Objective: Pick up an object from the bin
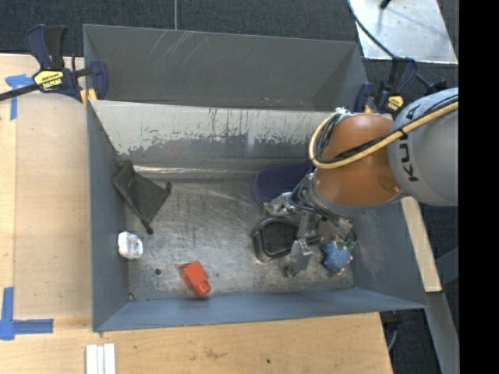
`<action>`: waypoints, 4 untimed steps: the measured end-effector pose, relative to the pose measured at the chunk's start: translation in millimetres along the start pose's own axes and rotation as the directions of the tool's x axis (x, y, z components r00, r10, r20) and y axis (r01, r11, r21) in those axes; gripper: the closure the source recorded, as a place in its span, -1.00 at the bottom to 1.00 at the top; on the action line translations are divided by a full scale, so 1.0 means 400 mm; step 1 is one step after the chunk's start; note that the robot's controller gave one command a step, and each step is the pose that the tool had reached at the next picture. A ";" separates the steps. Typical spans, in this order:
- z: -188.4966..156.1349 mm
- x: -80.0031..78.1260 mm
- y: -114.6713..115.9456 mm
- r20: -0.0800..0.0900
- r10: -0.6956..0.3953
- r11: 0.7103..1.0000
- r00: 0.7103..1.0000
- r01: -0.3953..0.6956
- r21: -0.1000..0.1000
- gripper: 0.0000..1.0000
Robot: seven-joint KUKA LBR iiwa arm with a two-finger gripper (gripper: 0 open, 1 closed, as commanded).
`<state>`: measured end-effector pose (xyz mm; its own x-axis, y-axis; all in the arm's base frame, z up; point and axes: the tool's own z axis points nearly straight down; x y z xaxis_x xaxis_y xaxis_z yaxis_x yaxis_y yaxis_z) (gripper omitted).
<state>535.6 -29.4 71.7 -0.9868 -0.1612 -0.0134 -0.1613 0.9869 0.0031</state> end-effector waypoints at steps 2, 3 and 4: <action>-0.110 -0.061 -0.041 -0.018 0.062 0.998 0.998 -0.062 0.002 -1.00; 0.000 -0.061 -0.024 -0.013 0.173 0.985 0.985 -0.173 0.003 -1.00; -0.004 -0.061 -0.023 -0.014 0.172 0.985 0.985 -0.172 0.004 -1.00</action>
Offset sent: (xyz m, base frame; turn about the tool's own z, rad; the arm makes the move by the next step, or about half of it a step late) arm 0.0175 -0.0052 0.0283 0.0192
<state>561.4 -34.4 73.7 -0.9999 0.0105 0.0018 0.0105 0.9999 0.0018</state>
